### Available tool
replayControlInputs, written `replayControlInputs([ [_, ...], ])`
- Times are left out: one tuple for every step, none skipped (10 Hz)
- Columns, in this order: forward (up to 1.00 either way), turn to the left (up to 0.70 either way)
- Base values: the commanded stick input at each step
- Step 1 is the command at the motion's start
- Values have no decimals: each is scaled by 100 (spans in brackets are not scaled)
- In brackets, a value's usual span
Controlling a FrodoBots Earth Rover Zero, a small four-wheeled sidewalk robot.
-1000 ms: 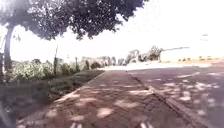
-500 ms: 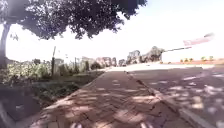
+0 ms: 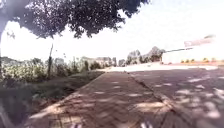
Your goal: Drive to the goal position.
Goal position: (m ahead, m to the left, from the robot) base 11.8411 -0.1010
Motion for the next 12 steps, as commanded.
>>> replayControlInputs([
  [70,0],
  [70,-6],
  [70,-21],
  [70,-35],
  [70,-35],
  [70,-29],
  [70,-23],
  [70,-17],
  [70,-11],
  [70,-4],
  [70,0],
  [70,0],
])
